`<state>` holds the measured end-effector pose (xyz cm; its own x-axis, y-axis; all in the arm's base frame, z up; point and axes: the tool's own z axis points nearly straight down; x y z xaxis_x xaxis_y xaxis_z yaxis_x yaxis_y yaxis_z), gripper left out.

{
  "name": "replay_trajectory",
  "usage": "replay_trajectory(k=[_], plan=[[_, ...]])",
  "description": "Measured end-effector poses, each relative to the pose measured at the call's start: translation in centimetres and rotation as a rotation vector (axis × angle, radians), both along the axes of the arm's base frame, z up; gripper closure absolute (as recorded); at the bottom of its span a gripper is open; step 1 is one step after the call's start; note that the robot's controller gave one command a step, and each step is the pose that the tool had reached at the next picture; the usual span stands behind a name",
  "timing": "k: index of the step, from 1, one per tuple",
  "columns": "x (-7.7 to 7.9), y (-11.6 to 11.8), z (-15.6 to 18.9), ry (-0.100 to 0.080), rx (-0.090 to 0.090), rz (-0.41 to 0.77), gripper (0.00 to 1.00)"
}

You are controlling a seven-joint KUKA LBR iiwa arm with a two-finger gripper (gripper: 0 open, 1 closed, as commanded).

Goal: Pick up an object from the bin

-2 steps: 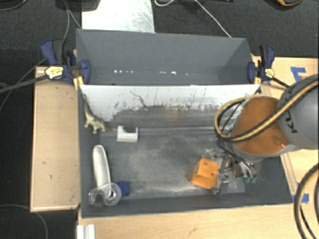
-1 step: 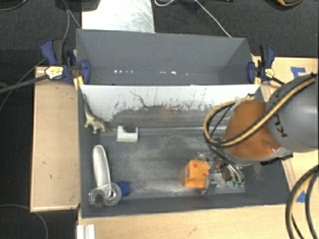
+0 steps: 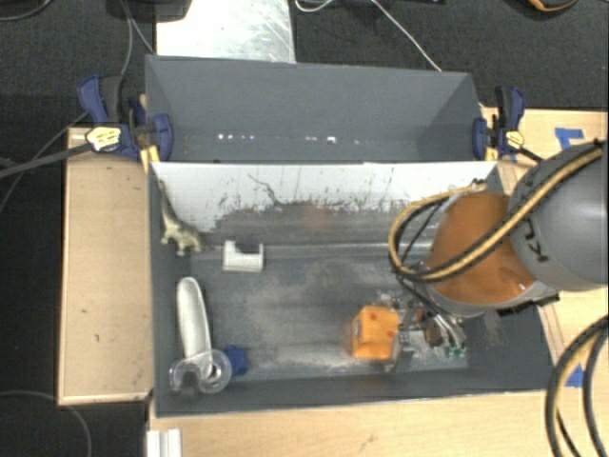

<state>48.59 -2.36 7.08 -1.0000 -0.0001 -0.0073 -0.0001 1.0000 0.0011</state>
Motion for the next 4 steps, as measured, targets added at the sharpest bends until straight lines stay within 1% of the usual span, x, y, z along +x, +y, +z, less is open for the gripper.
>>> replay_trajectory(k=[1, 2, 3, 4], plan=[[0.0, 0.0, 0.0, 0.0, 0.0, 0.001, 1.0], [2.7, 0.4, 0.0, -0.001, -0.001, 0.112, 1.0], [1.3, 0.6, 0.1, -0.009, 0.0, 0.043, 1.0], [1.8, 1.1, 0.5, -0.003, -0.001, 0.104, 1.0]])
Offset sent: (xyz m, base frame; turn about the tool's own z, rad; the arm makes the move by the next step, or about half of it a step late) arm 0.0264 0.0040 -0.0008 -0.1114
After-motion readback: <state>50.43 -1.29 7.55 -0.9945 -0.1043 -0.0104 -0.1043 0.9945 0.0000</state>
